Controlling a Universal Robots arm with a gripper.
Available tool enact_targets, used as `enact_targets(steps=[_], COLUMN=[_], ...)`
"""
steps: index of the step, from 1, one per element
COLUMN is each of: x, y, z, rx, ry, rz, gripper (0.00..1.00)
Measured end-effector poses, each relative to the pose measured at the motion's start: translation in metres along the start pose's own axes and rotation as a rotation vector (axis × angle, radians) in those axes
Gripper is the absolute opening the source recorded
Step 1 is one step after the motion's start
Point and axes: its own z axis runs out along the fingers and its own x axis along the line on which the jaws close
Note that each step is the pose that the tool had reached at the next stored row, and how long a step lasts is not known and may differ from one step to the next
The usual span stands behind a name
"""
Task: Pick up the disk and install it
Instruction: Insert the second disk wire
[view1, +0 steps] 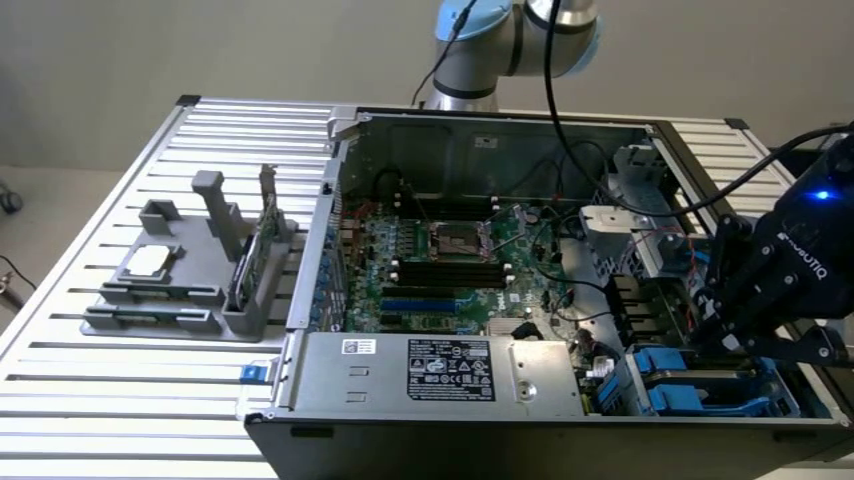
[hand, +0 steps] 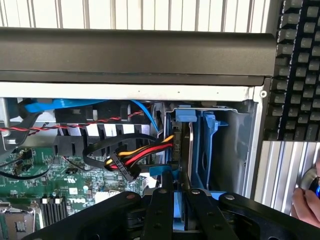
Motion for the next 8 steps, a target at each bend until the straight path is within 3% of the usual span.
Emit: enact_targets(steps=[4,8], x=[-0.0012,-0.0013], y=[0.0002,0.0001], z=[0.0016,0.0018], rx=[-0.0001,0.0005], ry=[0.0059,0.0075], rz=[-0.003,-0.004], gripper=[0.16,0.16])
